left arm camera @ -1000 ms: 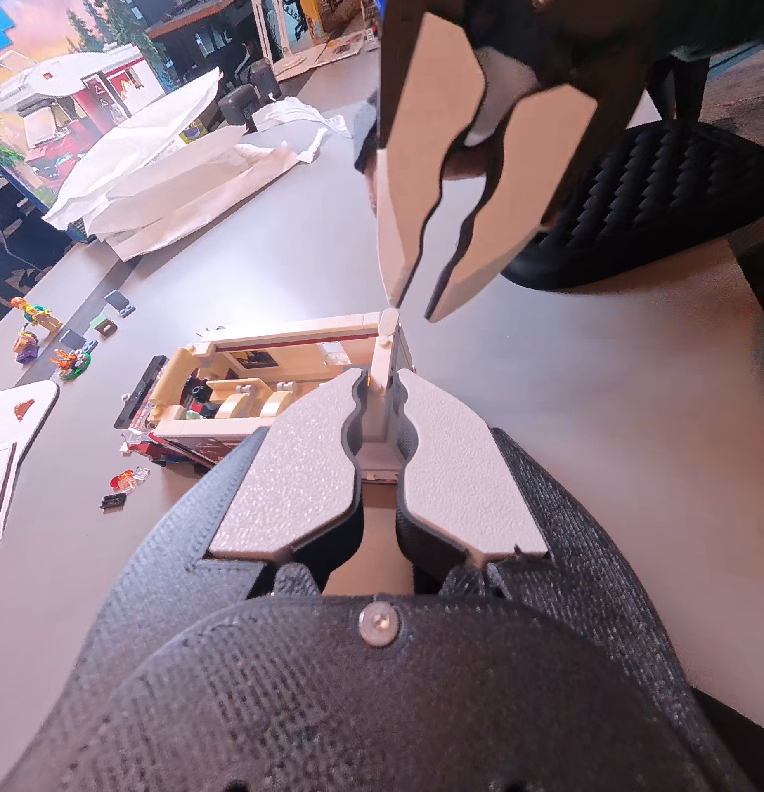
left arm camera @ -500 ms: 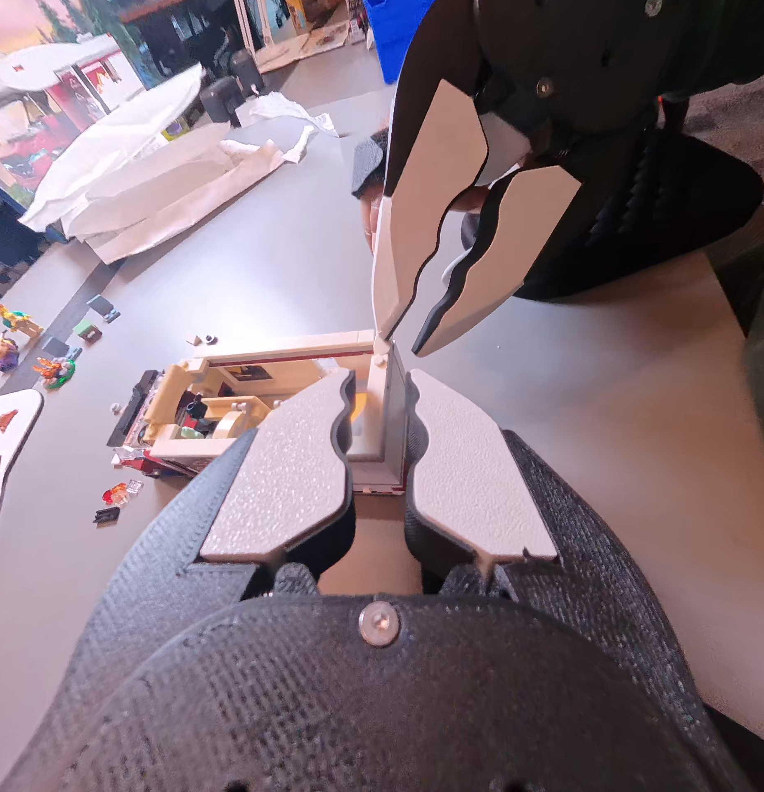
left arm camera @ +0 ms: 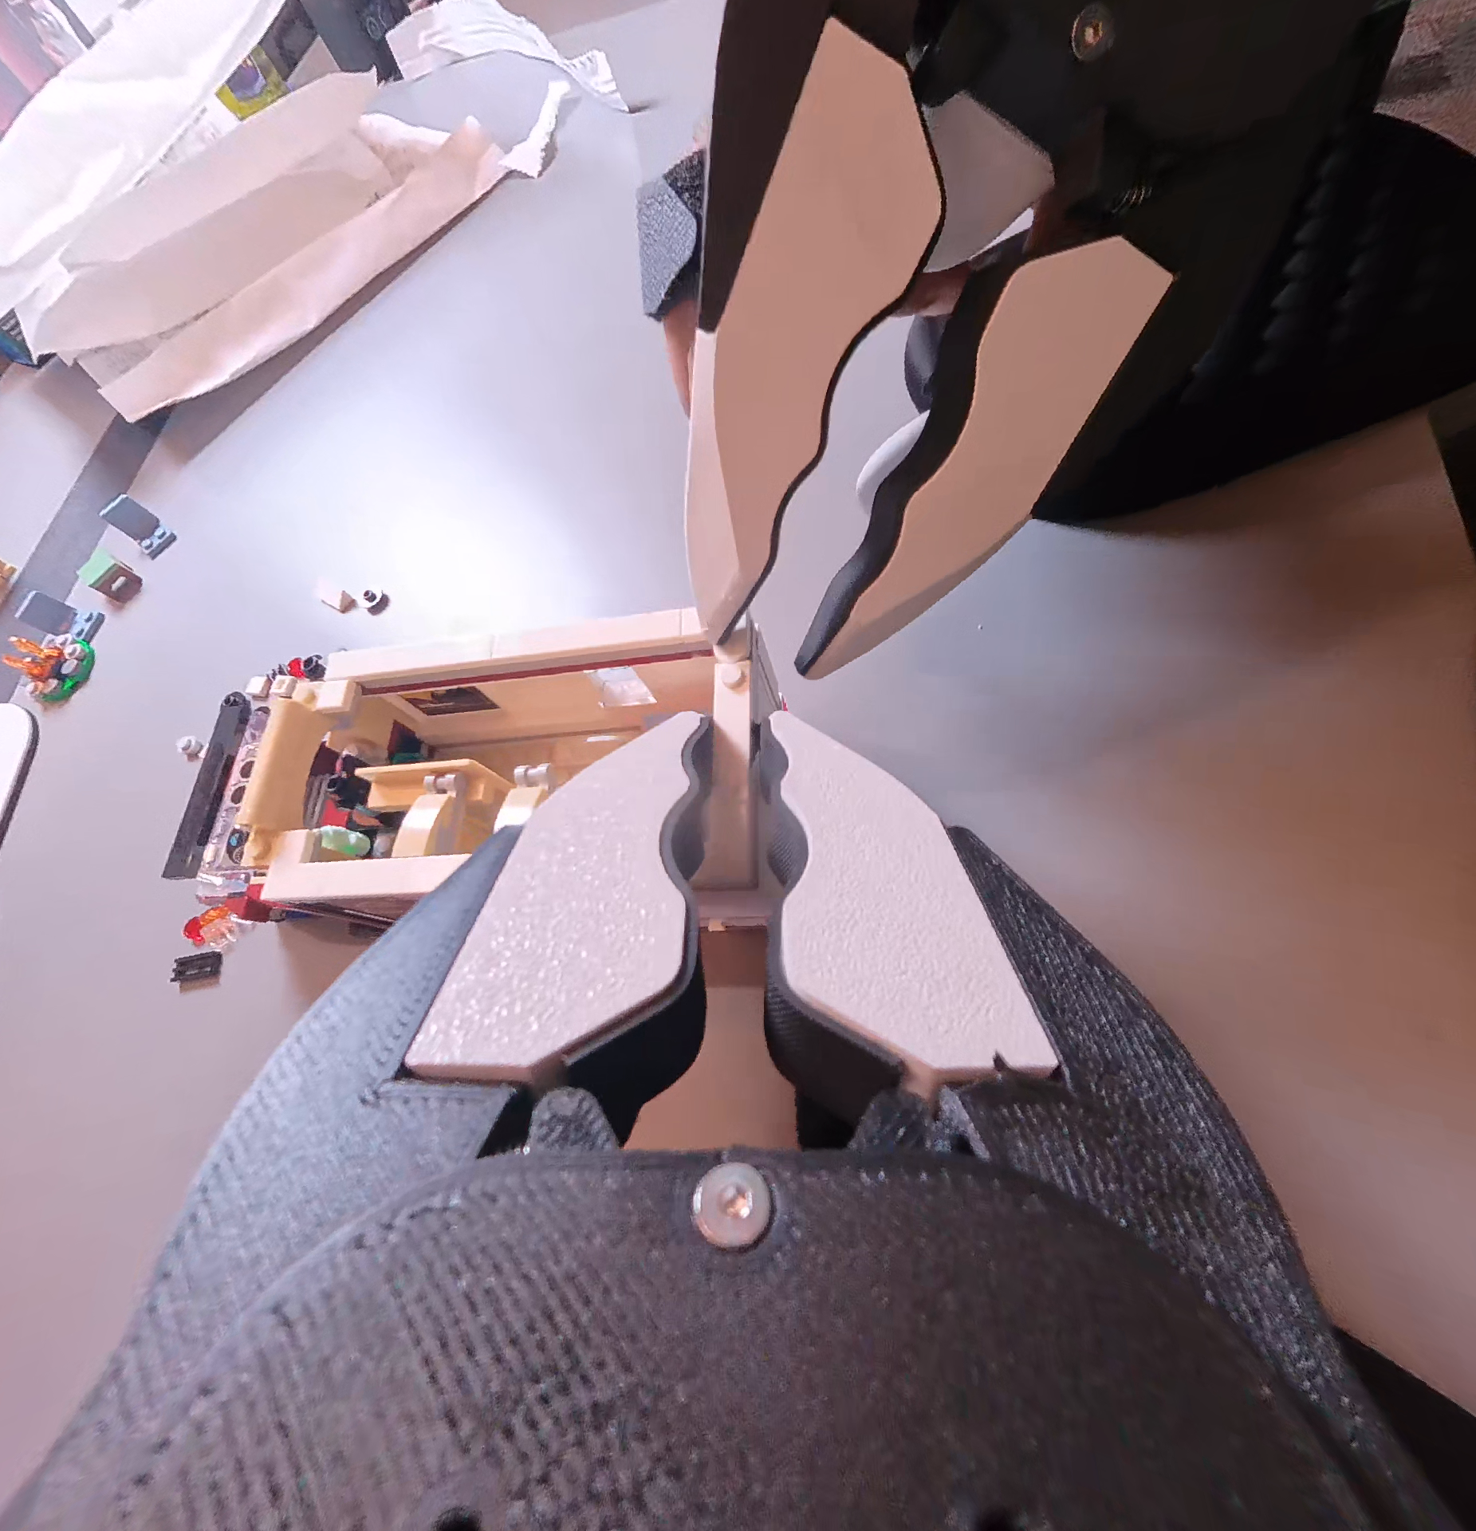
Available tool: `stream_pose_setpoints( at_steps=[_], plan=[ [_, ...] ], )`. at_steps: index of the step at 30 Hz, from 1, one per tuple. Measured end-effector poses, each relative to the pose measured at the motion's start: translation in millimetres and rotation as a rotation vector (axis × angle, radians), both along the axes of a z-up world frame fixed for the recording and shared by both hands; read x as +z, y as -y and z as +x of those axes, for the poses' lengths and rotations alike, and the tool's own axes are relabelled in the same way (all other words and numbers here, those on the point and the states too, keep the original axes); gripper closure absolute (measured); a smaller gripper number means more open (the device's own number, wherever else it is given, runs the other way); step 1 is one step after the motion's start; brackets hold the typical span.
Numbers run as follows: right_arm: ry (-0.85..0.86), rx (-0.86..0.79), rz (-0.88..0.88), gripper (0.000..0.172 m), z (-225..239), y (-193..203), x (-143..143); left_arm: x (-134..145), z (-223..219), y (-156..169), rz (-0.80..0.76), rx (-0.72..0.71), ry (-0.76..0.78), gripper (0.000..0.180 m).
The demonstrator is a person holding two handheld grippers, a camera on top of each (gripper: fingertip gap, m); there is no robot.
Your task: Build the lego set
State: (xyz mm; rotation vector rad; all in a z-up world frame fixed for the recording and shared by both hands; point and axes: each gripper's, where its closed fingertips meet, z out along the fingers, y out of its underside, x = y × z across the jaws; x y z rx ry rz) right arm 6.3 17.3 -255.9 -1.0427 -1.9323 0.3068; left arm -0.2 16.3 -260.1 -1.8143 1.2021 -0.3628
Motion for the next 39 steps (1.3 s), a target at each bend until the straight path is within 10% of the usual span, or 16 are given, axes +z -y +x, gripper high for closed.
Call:
stream_pose_setpoints(
  at_steps=[13,39],
  plan=[
    [-0.235,0.012,0.332,0.158,-1.9,-4.0,2.0,0.4,-0.4,-0.1,-0.040,0.021,0.050,0.171],
    [-0.368,-0.050,-0.069,0.156,3.6,-3.2,22.3,1.1,-1.0,0.8,-0.055,0.009,0.086,0.171]
  ],
)
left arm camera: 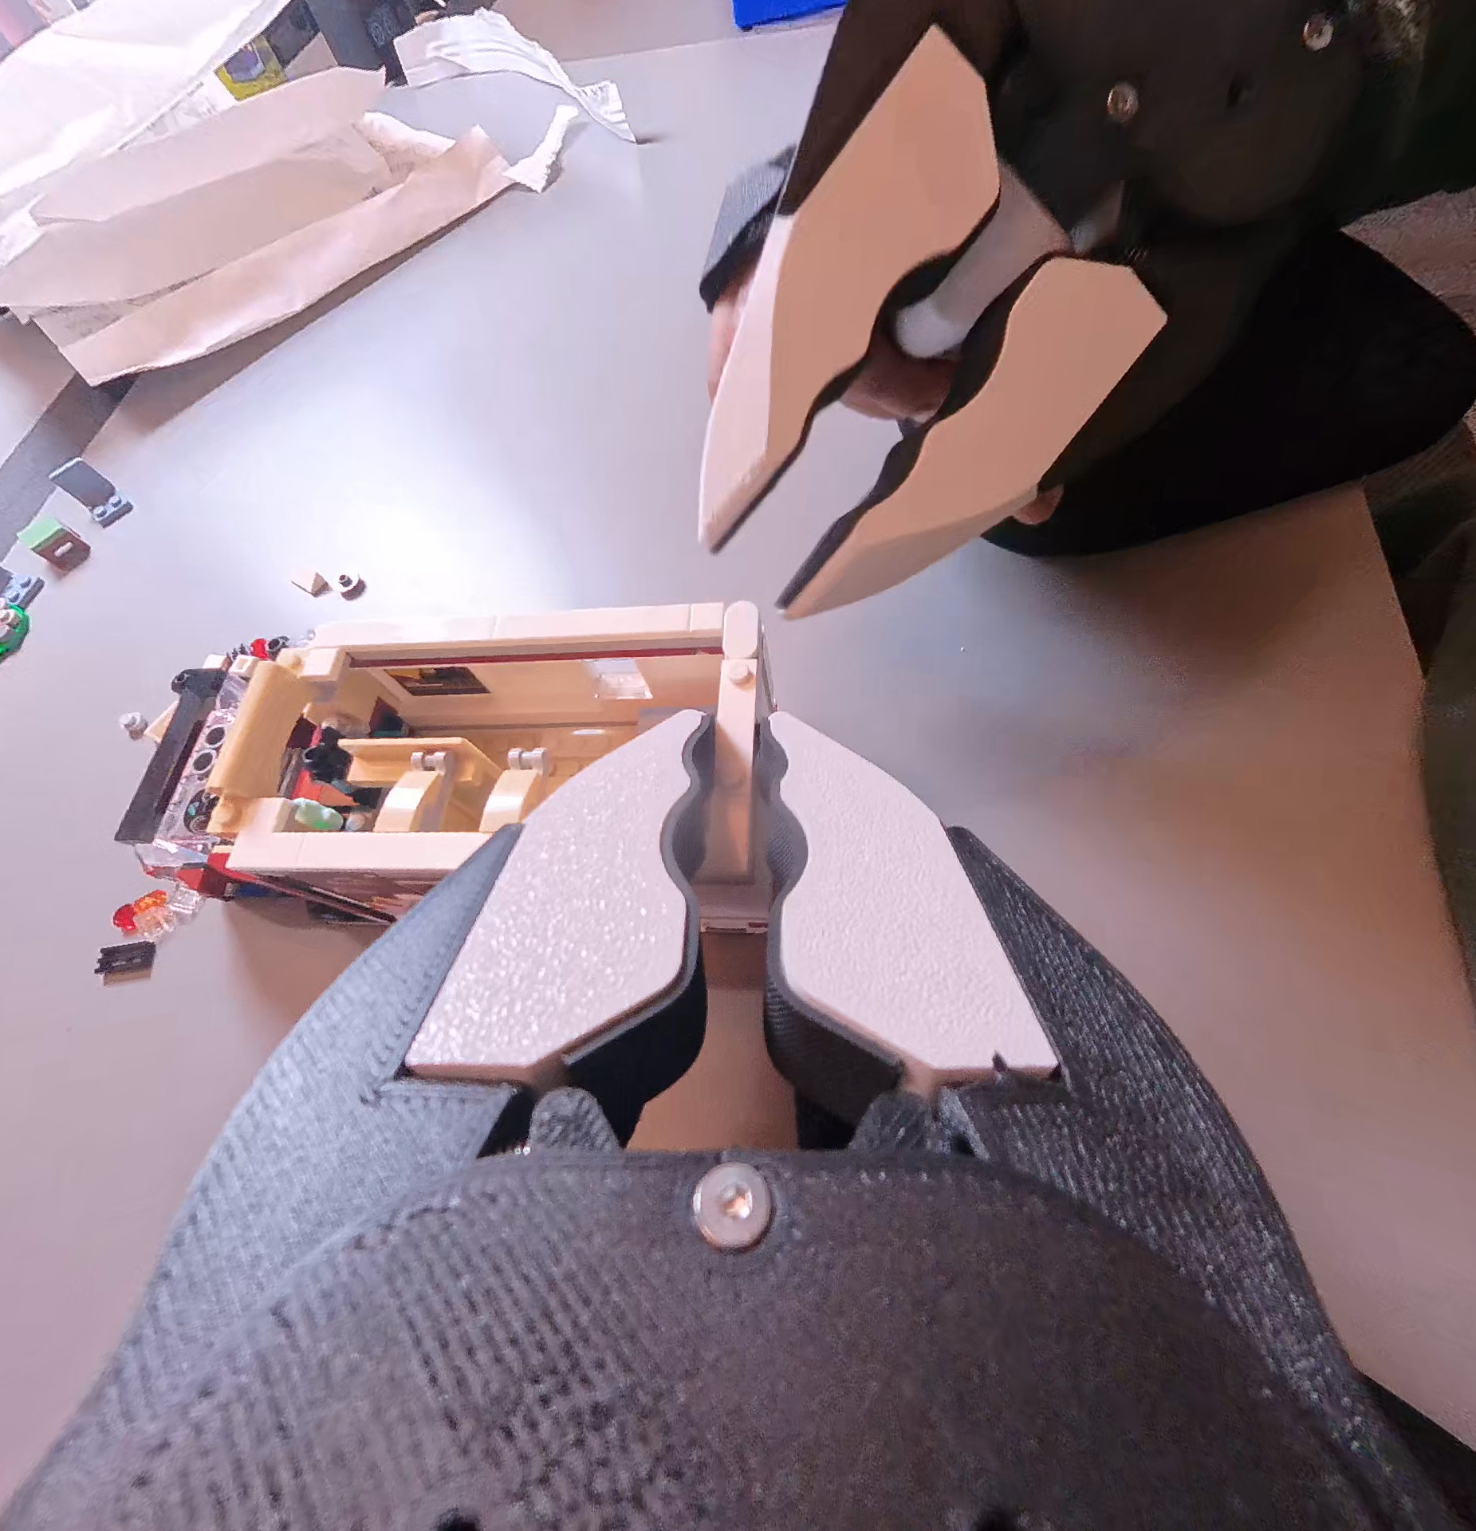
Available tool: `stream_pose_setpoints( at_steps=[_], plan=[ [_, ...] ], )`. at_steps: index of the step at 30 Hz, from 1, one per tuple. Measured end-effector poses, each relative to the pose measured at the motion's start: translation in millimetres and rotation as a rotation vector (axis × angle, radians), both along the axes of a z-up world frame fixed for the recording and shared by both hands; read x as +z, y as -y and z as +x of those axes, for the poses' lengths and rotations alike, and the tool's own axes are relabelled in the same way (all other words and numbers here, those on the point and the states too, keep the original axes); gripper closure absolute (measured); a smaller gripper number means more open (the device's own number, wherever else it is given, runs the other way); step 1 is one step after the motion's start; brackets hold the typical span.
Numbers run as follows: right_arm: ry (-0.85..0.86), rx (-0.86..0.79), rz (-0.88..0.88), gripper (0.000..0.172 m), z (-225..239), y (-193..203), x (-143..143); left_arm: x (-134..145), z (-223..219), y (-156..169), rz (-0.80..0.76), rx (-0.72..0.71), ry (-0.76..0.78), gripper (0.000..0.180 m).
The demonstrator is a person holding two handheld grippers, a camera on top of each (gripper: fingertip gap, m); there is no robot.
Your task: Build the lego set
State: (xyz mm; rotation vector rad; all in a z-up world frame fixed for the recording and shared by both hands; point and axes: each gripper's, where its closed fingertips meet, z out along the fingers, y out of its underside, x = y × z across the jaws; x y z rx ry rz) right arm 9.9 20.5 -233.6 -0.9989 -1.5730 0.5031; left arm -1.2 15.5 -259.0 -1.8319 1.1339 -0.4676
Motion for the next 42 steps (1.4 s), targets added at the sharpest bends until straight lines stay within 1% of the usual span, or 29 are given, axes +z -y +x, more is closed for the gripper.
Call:
stream_pose_setpoints(
  at_steps=[5,12,15,19,28,32,35,38,40,42],
  plan=[
    [0.092,-0.007,0.096,0.152,4.3,0.0,-20.0,0.1,0.1,-0.1,0.004,-0.001,-0.001,0.171],
    [0.134,-0.023,0.213,0.154,1.0,-1.6,-22.0,0.2,0.2,-0.2,0.008,0.004,-0.001,0.171],
    [0.170,-0.026,0.359,0.155,0.7,-2.7,-22.6,0.1,0.1,-0.1,0.008,0.005,0.002,0.171],
    [0.201,-0.042,0.453,0.155,0.8,-3.3,-23.2,0.1,0.2,-0.1,0.002,0.006,0.010,0.171],
    [0.298,-0.025,0.491,0.154,1.4,-3.6,-23.9,0.1,0.5,0.1,-0.004,0.005,0.014,0.171],
    [0.323,-0.028,0.482,0.156,1.6,-3.2,-23.5,-0.1,0.6,0.4,-0.001,0.000,0.012,0.171],
    [0.316,-0.039,0.428,0.157,1.0,-2.5,-22.8,0.0,0.3,0.6,0.017,-0.013,0.011,0.171],
    [0.266,-0.025,0.261,0.159,0.4,4.6,-19.7,0.4,-0.1,4.7,0.030,-0.054,0.019,0.170],
    [0.177,0.004,0.092,0.153,1.6,11.3,-10.5,0.3,-1.6,12.5,0.043,-0.111,0.021,0.170],
    [0.091,-0.003,-0.065,0.150,7.1,4.9,0.4,0.3,-8.5,21.2,0.057,-0.170,0.008,0.168]
  ],
)
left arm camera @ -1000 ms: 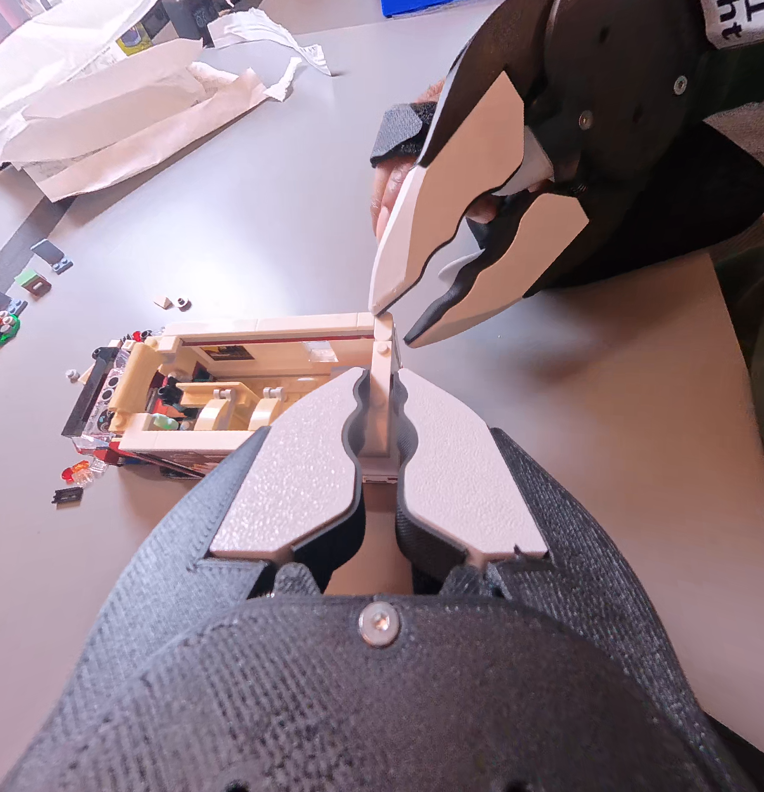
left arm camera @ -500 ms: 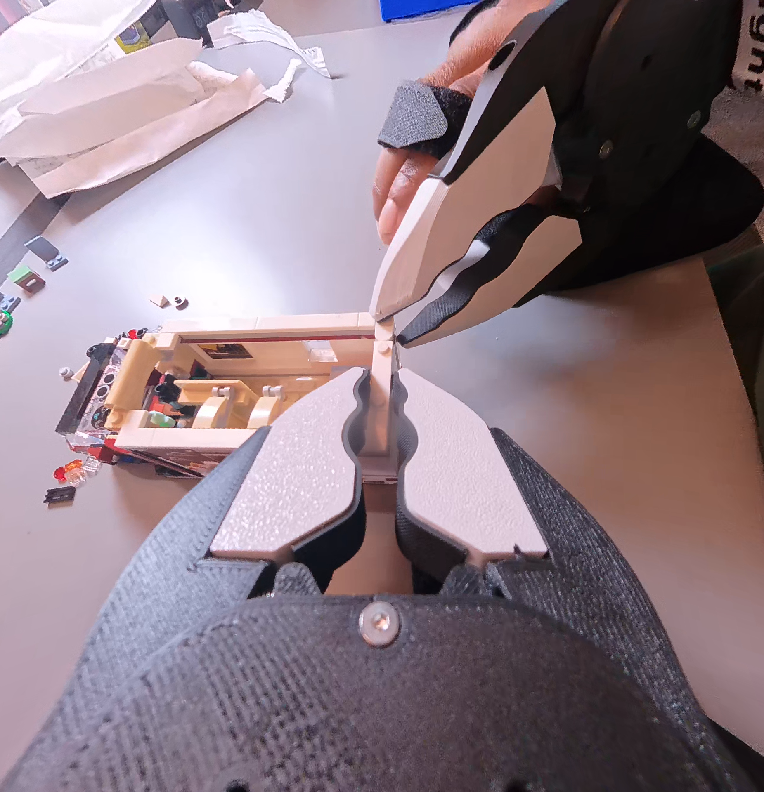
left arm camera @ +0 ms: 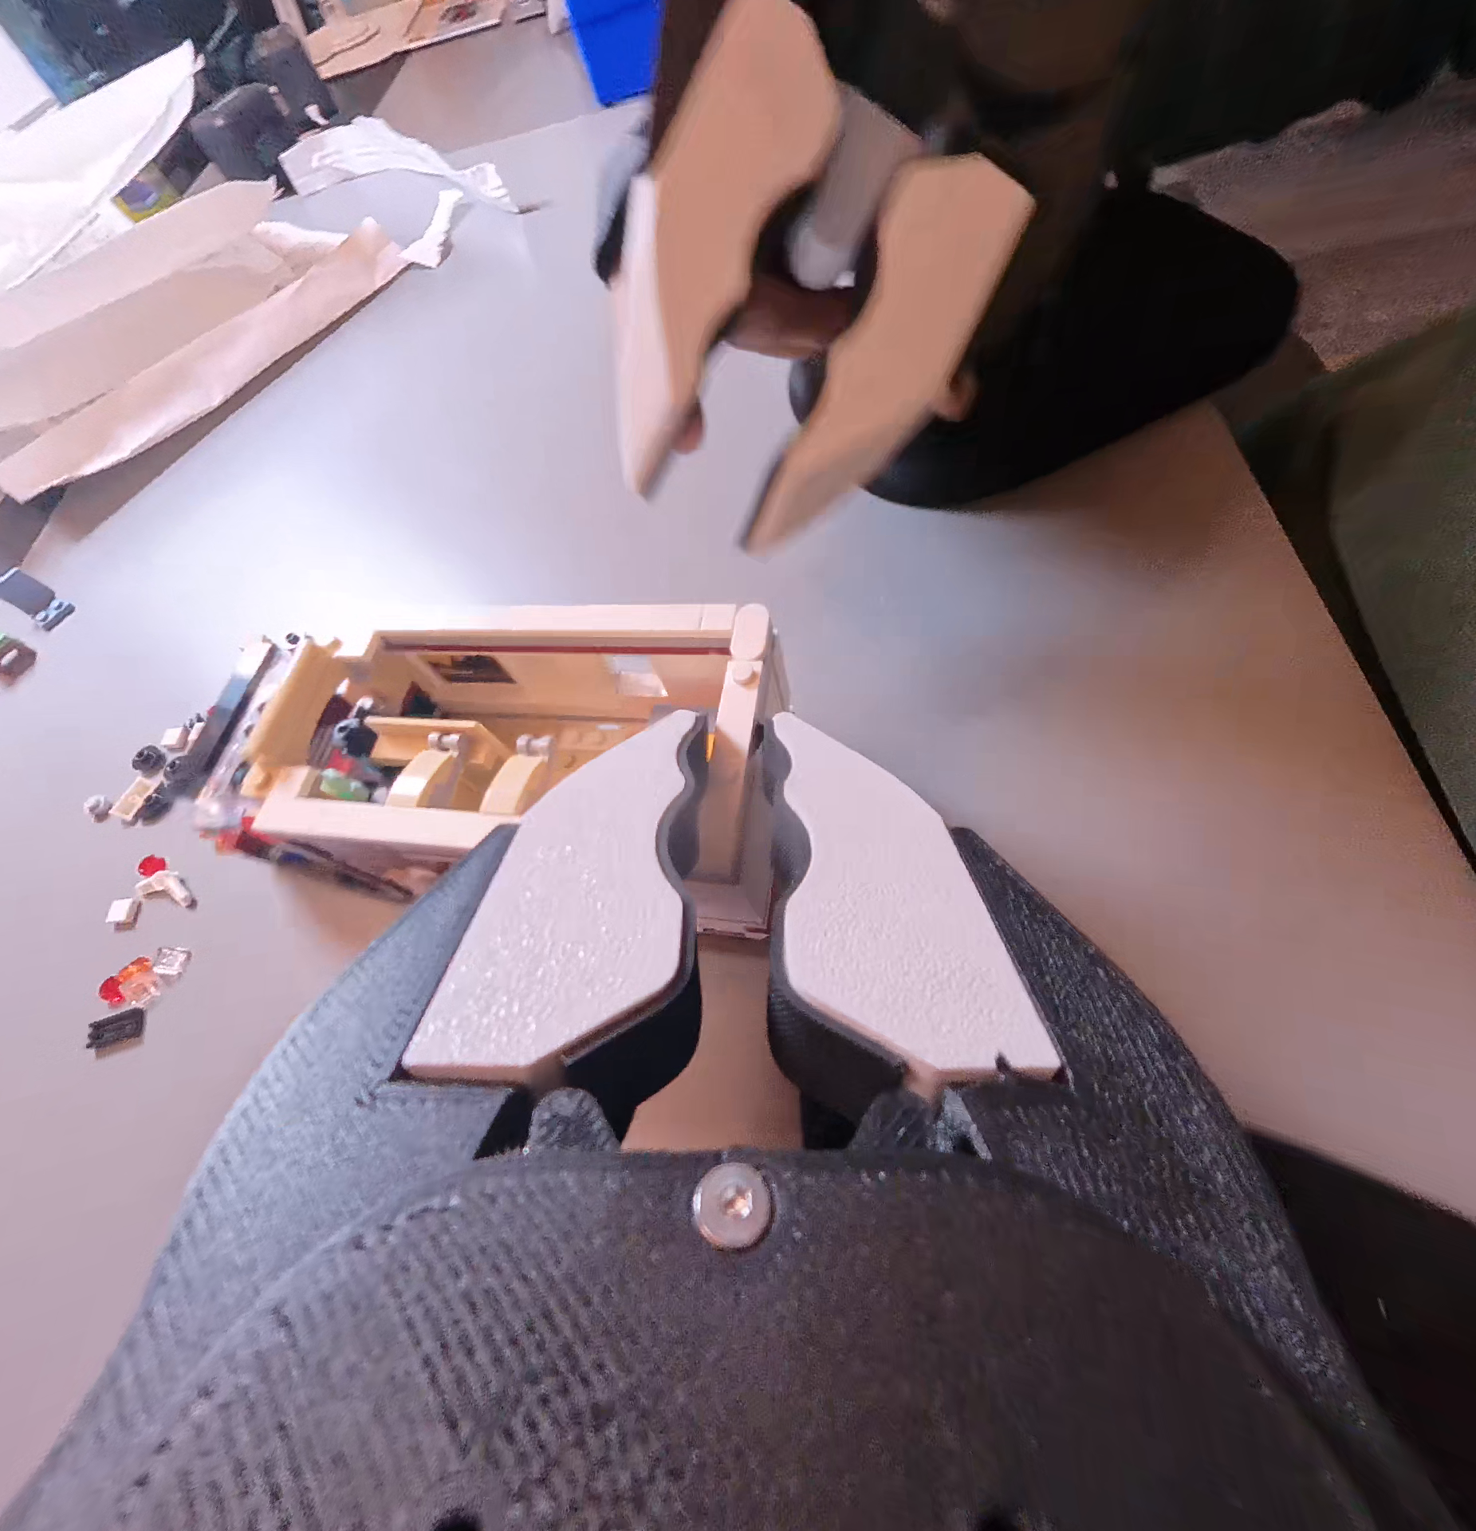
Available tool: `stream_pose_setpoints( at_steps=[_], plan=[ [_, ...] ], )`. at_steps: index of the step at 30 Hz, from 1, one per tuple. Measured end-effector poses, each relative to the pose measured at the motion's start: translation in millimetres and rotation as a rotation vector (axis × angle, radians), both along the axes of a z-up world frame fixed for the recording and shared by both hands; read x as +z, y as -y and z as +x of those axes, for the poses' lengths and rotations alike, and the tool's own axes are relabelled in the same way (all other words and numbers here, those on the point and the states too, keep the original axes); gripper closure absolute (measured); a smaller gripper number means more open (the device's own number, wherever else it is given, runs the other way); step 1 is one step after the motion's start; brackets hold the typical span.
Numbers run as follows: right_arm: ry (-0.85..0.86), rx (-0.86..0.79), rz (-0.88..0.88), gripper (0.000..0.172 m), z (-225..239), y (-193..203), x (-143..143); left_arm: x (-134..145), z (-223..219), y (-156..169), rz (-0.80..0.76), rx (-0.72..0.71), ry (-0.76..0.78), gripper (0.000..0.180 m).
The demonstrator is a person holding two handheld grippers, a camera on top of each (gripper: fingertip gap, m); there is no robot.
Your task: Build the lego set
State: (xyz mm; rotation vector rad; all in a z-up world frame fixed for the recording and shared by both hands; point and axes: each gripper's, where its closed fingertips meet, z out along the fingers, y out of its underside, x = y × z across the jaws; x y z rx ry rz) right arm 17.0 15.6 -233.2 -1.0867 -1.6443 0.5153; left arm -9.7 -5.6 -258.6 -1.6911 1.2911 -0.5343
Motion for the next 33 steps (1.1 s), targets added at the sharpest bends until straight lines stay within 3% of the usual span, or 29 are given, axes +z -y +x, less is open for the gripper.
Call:
stream_pose_setpoints(
  at_steps=[3,6,11,15,17,21,23,25,33],
  plan=[
    [-0.087,-0.056,-0.170,0.148,13.6,-23.0,5.9,0.6,-23.3,4.0,-0.013,-0.009,0.002,0.163],
    [-0.136,-0.110,-0.275,0.148,24.6,-44.0,1.1,4.9,-50.5,-3.8,-0.003,0.075,0.054,0.152],
    [-0.144,-0.164,-0.309,0.148,28.6,-65.4,-8.7,16.2,-88.4,-19.6,0.054,0.272,0.119,0.148],
    [-0.149,-0.191,-0.281,0.148,26.7,-79.9,-8.1,24.2,-93.9,-18.1,0.011,0.391,0.208,0.119],
    [-0.141,-0.192,-0.277,0.148,24.5,-87.2,-8.8,20.9,-86.5,-16.0,-0.011,0.457,0.192,0.097],
    [-0.154,-0.192,-0.320,0.148,16.5,-104.9,-9.0,-1.0,-66.2,-17.9,-0.080,0.518,0.070,0.077],
    [-0.174,-0.194,-0.372,0.148,12.4,-111.3,-7.9,-15.1,-60.2,-21.8,-0.125,0.519,0.022,0.076],
    [-0.196,-0.193,-0.416,0.148,11.3,-113.4,-7.3,-26.2,-62.6,-28.5,-0.132,0.535,-0.021,0.089],
    [-0.279,-0.203,-0.433,0.151,22.8,-112.4,-1.6,-28.9,-71.3,-36.0,-0.132,0.259,0.049,0.097]
  ],
)
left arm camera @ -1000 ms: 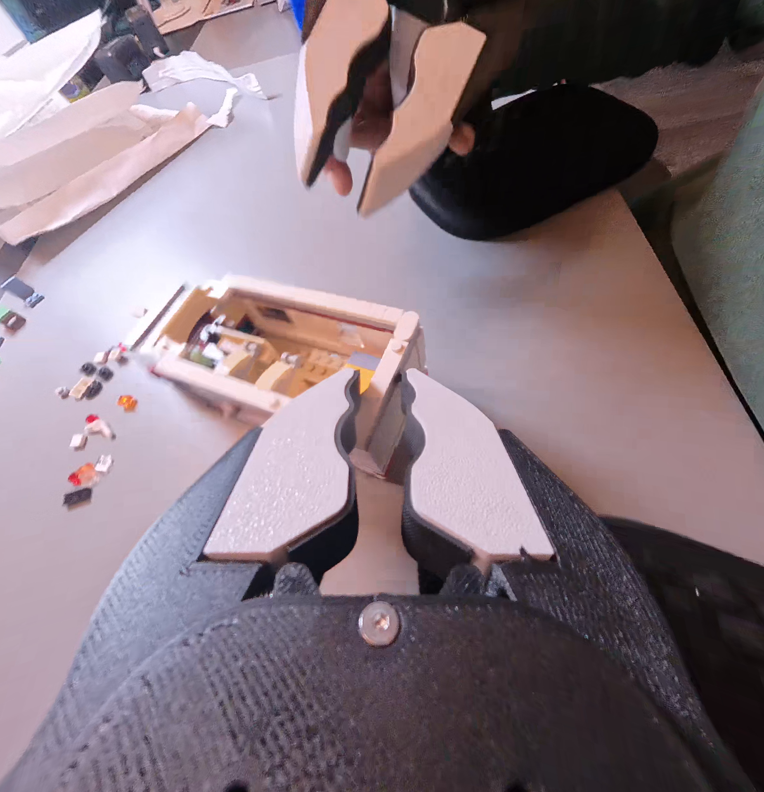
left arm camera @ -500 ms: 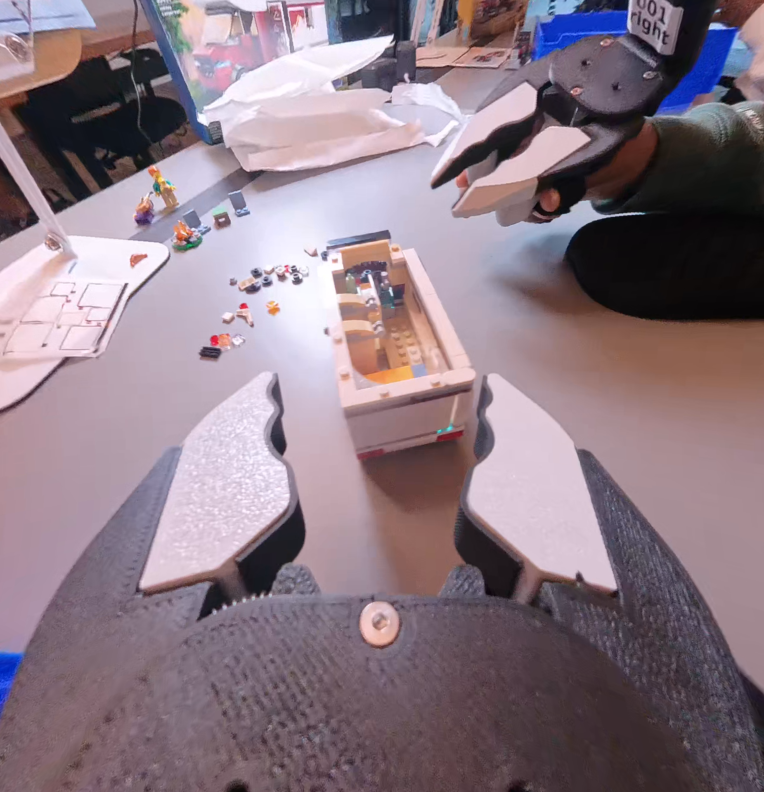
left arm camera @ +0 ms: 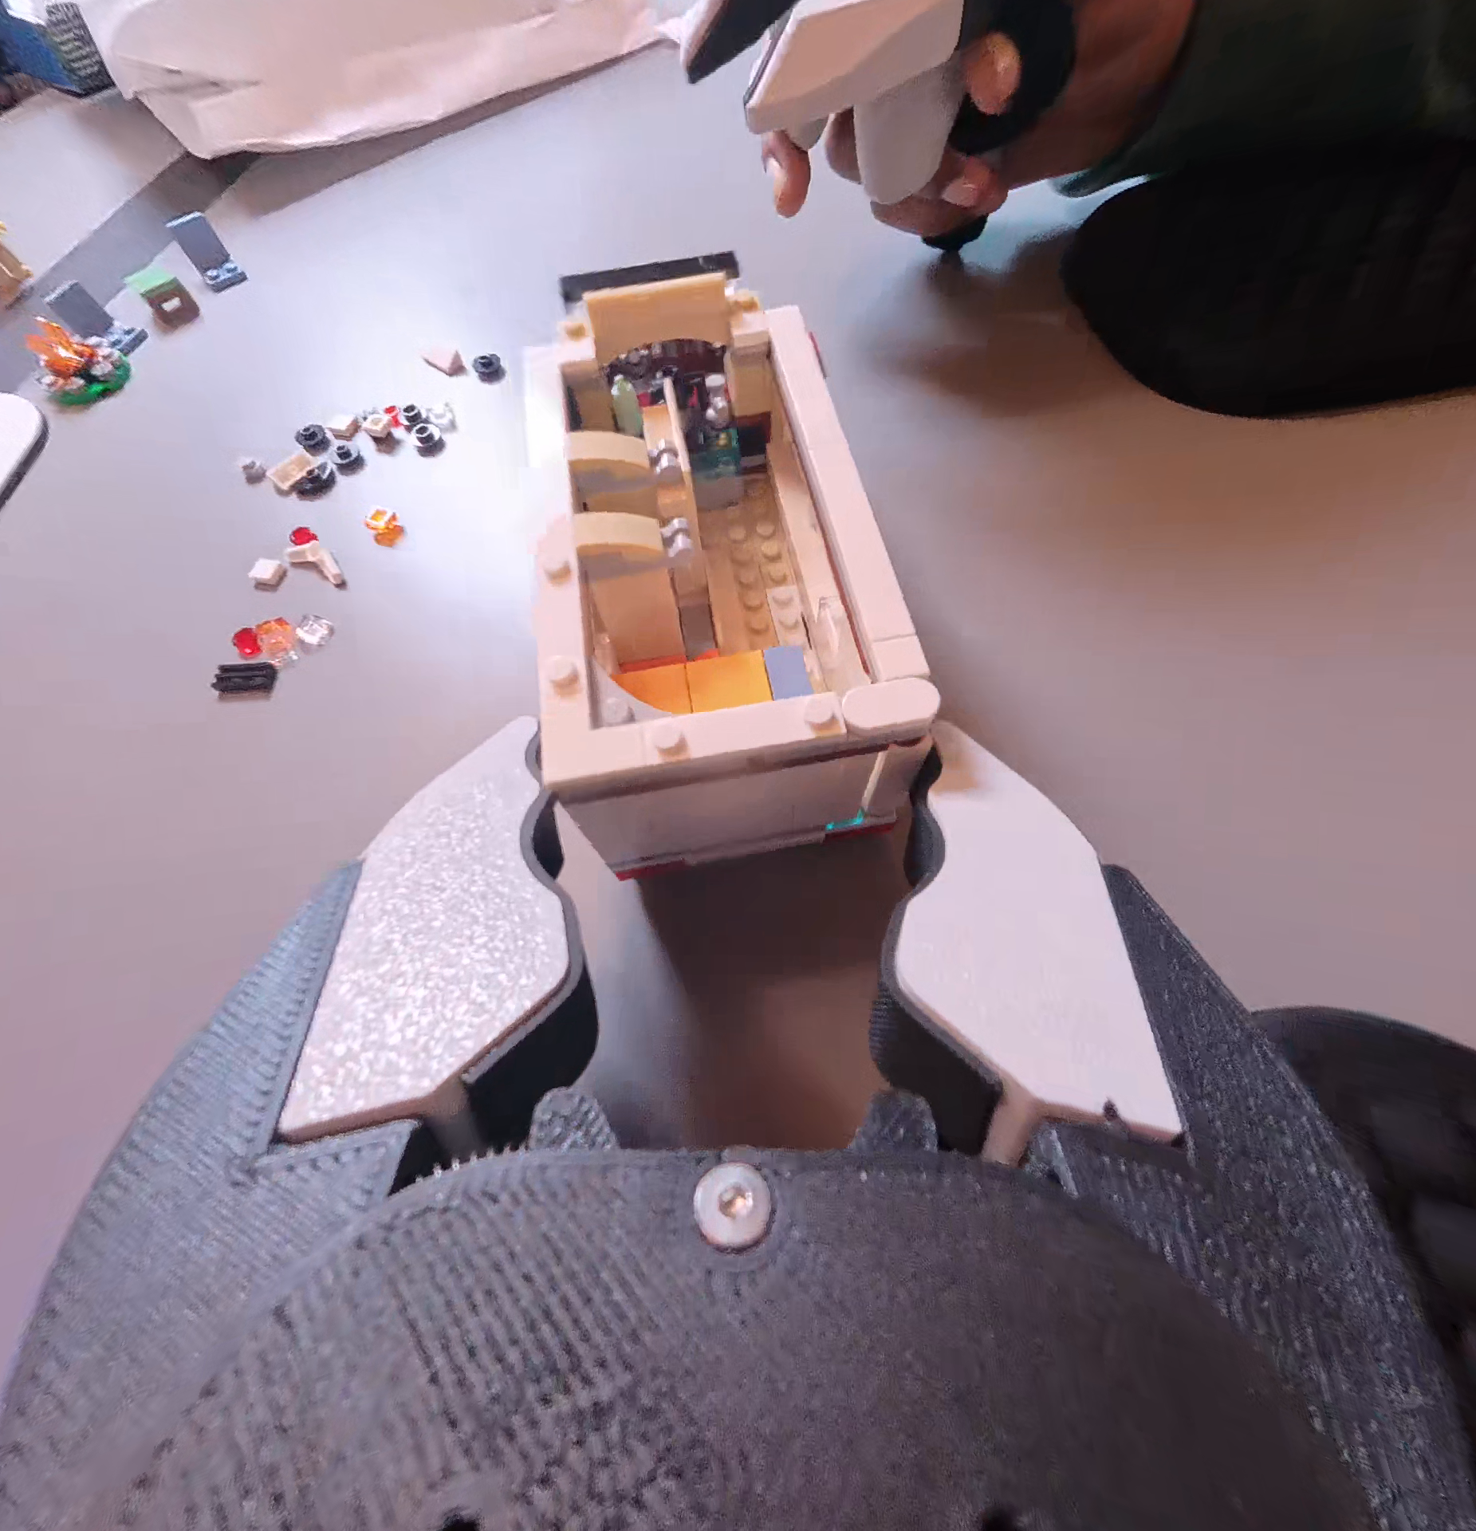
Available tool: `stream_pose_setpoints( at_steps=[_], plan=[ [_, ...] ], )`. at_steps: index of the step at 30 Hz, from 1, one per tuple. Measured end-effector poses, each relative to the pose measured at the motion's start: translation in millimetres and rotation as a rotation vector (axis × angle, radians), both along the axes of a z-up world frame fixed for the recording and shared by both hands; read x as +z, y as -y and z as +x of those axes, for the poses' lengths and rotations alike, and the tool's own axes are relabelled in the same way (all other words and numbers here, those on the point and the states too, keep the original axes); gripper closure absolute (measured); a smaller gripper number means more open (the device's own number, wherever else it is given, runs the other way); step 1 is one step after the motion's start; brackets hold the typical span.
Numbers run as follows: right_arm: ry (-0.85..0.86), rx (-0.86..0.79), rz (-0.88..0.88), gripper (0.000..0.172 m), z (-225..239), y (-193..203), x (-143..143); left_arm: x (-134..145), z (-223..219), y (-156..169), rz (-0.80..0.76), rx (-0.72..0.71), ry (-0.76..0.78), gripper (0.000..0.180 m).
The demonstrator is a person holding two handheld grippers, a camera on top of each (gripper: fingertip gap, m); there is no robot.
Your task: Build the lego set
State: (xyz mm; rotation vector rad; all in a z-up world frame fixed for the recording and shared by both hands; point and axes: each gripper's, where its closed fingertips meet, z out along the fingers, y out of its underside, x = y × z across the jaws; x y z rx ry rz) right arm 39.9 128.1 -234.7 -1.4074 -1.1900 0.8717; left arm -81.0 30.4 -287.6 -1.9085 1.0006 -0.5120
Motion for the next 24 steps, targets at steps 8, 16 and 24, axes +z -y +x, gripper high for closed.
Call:
stream_pose_setpoints(
  at_steps=[8,16,24],
  plan=[
    [-0.033,-0.035,0.026,0.152,5.6,-5.6,4.8,-0.8,-19.4,-8.0,0.035,0.074,0.005,0.095],
    [-0.030,-0.052,-0.006,0.153,6.3,-6.7,3.2,-1.3,-16.2,-16.9,0.047,0.114,-0.009,0.106],
    [-0.062,-0.088,-0.023,0.151,9.9,-14.4,6.2,-0.8,-26.8,-20.7,0.054,0.209,-0.016,0.106]
  ],
)
